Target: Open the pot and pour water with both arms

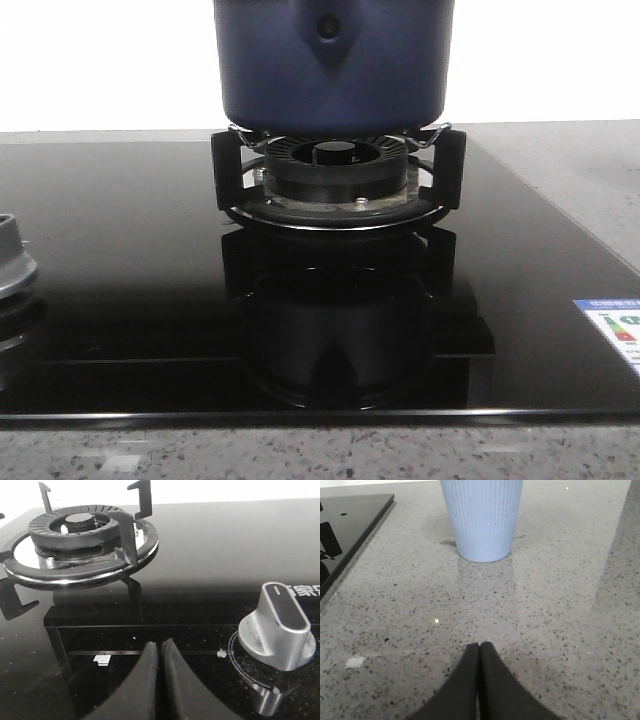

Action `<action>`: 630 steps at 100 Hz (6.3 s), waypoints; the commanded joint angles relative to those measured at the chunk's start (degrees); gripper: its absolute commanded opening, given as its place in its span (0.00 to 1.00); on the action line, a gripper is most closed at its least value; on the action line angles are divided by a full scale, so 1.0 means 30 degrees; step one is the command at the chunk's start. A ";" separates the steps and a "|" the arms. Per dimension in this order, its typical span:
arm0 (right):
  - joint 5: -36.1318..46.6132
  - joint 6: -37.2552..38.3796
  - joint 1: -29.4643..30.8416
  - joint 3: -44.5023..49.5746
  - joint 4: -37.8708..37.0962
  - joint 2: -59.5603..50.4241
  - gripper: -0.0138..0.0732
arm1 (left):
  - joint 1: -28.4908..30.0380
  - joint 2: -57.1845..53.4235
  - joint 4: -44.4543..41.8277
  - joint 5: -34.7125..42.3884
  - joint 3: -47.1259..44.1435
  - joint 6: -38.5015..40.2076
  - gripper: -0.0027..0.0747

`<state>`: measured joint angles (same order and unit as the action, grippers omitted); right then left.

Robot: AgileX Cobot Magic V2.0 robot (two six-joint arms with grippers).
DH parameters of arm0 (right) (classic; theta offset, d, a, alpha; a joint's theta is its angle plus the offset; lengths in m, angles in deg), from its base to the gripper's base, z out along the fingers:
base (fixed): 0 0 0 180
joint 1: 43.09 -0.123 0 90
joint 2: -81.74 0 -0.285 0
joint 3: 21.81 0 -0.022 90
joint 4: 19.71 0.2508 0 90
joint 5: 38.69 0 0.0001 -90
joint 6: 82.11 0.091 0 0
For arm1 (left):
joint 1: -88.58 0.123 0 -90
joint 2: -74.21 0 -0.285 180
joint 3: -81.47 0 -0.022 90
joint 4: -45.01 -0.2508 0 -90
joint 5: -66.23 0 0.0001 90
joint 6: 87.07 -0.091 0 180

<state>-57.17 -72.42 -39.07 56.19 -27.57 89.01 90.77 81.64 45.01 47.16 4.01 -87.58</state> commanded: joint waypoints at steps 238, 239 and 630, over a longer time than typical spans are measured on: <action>-1.3294 0.1805 -0.1294 -1.3638 0.2938 0.7769 0.08 | -0.0713 0.6618 1.5405 -0.2319 0.7831 -0.7813 0.01; -1.3498 0.1607 -0.1466 -1.3785 0.3278 0.7939 0.08 | -0.0899 0.6846 1.5681 -0.2319 0.8007 -0.8182 0.01; -0.3362 -0.4101 -0.4802 -1.6149 -0.2493 0.9432 0.77 | -0.8414 2.8566 3.2435 -0.8832 2.7585 -3.3340 0.47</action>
<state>-71.90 -86.80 -53.31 9.71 -26.44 116.38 65.21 172.86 138.02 22.40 84.53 -188.02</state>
